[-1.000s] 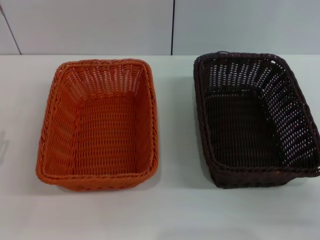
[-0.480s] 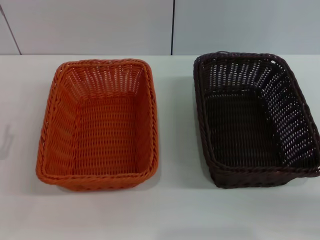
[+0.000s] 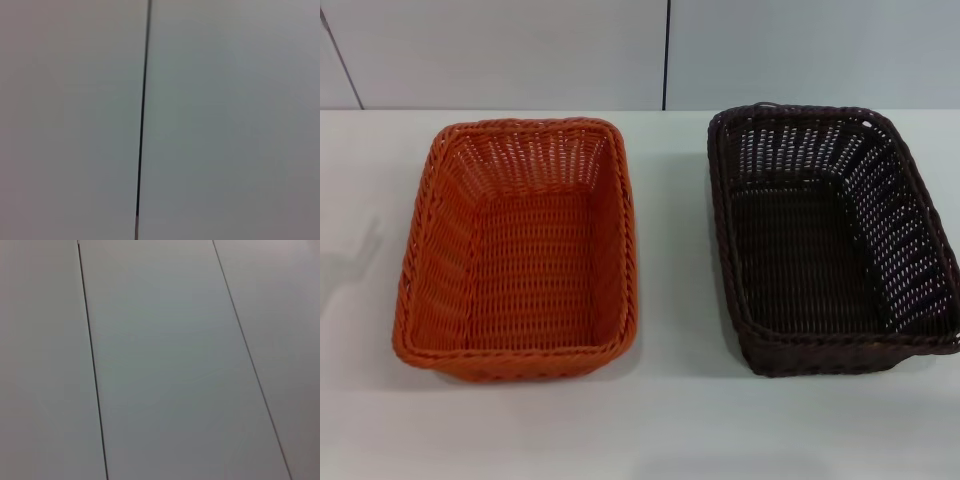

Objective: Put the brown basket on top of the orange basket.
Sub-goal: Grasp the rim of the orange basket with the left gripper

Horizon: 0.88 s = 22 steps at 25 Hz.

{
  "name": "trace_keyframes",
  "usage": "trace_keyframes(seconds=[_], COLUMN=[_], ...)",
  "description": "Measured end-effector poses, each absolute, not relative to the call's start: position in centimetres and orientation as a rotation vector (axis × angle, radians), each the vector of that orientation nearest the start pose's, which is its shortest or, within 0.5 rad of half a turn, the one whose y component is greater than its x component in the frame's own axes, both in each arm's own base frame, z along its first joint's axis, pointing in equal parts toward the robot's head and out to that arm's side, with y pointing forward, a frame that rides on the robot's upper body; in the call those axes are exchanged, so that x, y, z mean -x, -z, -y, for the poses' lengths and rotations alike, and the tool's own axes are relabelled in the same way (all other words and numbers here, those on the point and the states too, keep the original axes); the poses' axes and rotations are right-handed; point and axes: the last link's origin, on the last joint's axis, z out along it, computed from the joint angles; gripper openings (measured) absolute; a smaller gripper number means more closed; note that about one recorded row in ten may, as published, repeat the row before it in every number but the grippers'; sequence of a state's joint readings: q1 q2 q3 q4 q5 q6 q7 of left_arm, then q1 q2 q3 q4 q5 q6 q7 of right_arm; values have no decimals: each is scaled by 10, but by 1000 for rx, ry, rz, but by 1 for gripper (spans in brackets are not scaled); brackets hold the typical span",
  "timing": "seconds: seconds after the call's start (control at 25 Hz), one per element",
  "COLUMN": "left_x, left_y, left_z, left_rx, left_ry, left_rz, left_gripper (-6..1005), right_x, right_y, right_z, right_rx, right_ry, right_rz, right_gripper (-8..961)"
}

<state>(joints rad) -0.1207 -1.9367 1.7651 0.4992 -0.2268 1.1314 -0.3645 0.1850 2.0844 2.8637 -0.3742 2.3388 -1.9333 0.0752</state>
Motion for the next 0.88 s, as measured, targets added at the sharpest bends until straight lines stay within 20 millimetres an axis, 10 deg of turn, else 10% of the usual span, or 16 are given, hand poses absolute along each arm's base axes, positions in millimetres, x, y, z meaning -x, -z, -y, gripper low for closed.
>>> trace_keyframes(seconds=[0.32,0.88], left_x=[319,293], left_y=[-97,-103], left_z=[-337,-350], left_rx=[1610,1615], left_ry=[541,538], left_rz=[554,622], left_gripper=[801,801], right_x=[-357,-361], right_y=[-24,-24], right_z=[-175,-178], right_rx=[993,1005], right_ry=[-787,-775], right_rz=[-482,-496], right_gripper=[823,823])
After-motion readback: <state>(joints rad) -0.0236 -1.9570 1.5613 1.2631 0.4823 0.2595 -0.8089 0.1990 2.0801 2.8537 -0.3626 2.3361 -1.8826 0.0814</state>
